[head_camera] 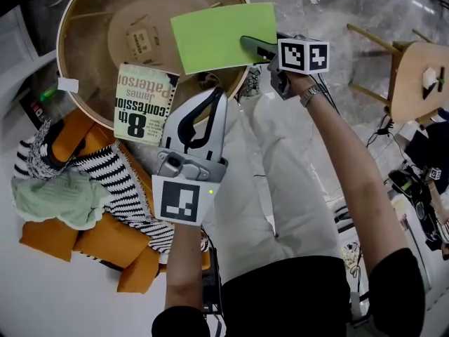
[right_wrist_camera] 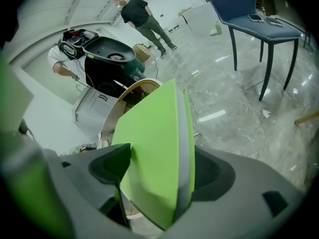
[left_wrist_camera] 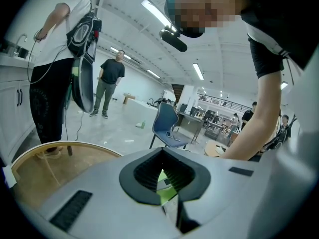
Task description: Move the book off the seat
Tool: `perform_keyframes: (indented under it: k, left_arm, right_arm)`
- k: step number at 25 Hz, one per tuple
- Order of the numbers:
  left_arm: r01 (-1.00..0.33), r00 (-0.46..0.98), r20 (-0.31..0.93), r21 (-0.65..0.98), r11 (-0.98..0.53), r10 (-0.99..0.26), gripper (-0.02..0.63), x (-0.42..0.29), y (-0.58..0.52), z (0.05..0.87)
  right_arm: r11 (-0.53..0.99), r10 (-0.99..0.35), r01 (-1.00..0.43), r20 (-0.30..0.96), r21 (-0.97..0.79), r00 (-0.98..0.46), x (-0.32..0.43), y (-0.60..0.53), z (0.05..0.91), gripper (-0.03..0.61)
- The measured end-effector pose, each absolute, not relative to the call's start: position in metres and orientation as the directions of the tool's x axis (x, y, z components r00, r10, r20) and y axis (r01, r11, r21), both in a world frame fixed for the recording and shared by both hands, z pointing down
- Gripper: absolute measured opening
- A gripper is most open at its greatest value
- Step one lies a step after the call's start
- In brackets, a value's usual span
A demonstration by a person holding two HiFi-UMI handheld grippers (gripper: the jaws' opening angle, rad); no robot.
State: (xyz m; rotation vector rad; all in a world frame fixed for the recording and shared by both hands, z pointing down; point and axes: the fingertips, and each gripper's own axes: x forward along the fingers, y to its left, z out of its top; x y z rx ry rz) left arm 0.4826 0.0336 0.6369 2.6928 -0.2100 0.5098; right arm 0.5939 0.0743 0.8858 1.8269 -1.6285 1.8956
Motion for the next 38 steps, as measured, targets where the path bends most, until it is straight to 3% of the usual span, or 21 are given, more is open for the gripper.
perform_keyframes:
  k: [10,22,31,38]
  left_arm:
    - [-0.239,0.918,0.385,0.356,-0.903,-0.092,0.009,0.477,0.035,0.649]
    - [-0.257,0.917,0.382,0.338,-0.905,-0.118,0.009,0.482,0.030,0.637]
    - [-0.266,0.919,0.369,0.312,-0.912,-0.142,0.009,0.483,0.025,0.614]
    - [-0.263,0.928,0.338,0.293,-0.919,-0.158,0.009,0.483,0.026,0.589]
  right_arm:
    - [-0.484,-0.568,-0.643,0.772,-0.593,-0.284,0.595,0.082,0.909,0.368]
    - [-0.398,-0.492,-0.817,0.849,-0.417,-0.194,0.608,0.073,0.889,0.368]
    - [-0.407,-0.538,-0.812,0.828,-0.418,-0.156,0.620,0.082,0.851,0.368]
    - [-0.333,-0.690,-0.778,0.700,-0.532,-0.183,0.608,0.073,0.781,0.360]
